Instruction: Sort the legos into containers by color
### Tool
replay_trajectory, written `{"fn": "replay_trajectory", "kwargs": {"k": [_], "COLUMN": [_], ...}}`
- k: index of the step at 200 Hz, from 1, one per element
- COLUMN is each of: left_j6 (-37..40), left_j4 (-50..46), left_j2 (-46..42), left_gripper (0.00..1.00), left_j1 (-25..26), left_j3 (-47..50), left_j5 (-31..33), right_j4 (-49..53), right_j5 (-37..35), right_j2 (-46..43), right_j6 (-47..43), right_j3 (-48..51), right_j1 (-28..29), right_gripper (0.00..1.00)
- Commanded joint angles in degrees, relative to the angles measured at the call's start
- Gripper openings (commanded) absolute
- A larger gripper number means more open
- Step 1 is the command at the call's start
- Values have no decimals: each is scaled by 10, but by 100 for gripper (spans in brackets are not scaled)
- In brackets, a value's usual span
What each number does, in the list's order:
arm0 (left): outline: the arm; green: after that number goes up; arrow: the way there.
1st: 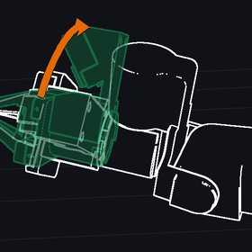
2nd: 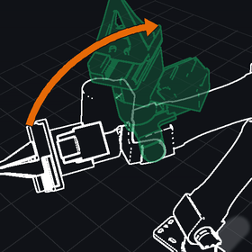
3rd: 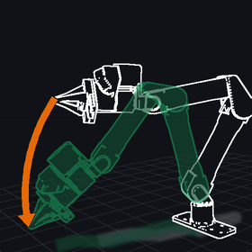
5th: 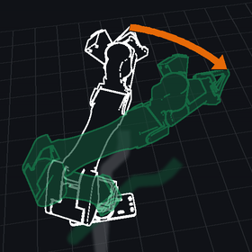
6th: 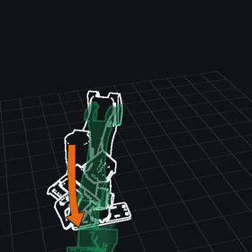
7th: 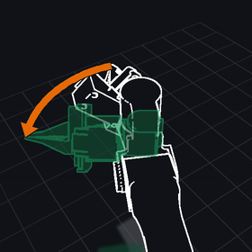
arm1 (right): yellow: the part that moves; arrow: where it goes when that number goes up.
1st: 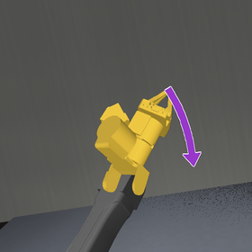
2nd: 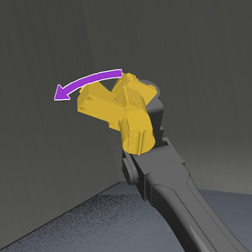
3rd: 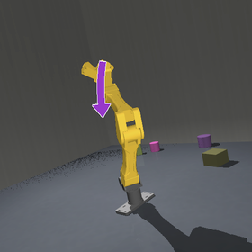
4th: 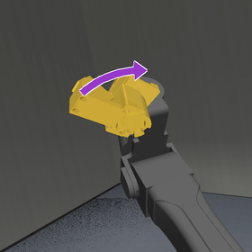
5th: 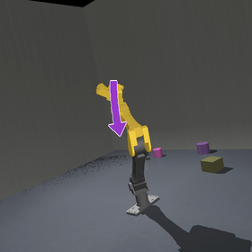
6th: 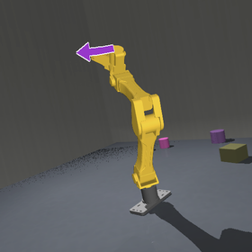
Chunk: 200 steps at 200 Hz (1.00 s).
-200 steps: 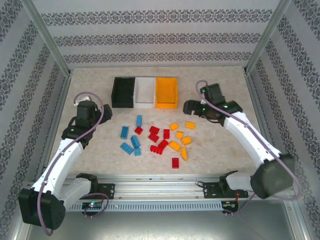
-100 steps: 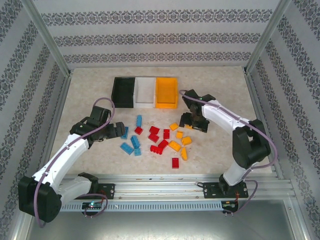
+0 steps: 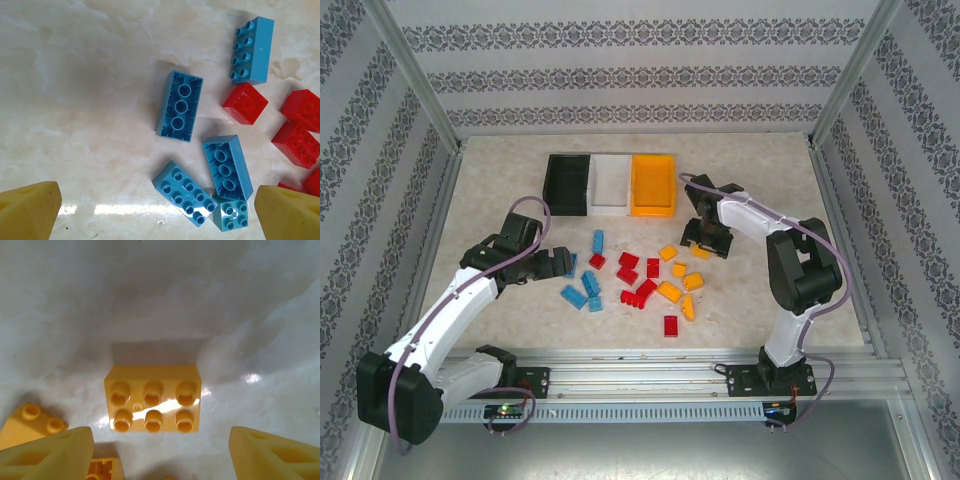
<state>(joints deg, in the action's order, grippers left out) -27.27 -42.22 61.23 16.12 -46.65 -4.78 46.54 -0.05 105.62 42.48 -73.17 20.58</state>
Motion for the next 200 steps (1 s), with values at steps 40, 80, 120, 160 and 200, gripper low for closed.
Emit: {"fn": "replay_trajectory", "kwargs": {"k": [40, 80, 120, 160, 200], "left_j6": [-7, -13, -23, -22, -13], "left_j4": [-1, 2, 5, 2, -4], "left_j2": [28, 44, 57, 56, 60], "left_gripper": [100, 100, 100, 100, 100], "left_j1": [3, 3, 2, 3, 2], "left_j3": [-12, -24, -30, -26, -30], "left_j5": [-8, -1, -2, 3, 3], "right_j4": [-36, -47, -54, -65, -65], "right_j5": [30, 36, 41, 46, 44], "right_j2": [25, 46, 66, 67, 49], "right_j6": [-48, -51, -49, -48, -50], "right_j3": [13, 9, 12, 22, 17], "right_j1": [-17, -19, -20, -19, -19], "right_gripper": [70, 70, 57, 46, 42]}}
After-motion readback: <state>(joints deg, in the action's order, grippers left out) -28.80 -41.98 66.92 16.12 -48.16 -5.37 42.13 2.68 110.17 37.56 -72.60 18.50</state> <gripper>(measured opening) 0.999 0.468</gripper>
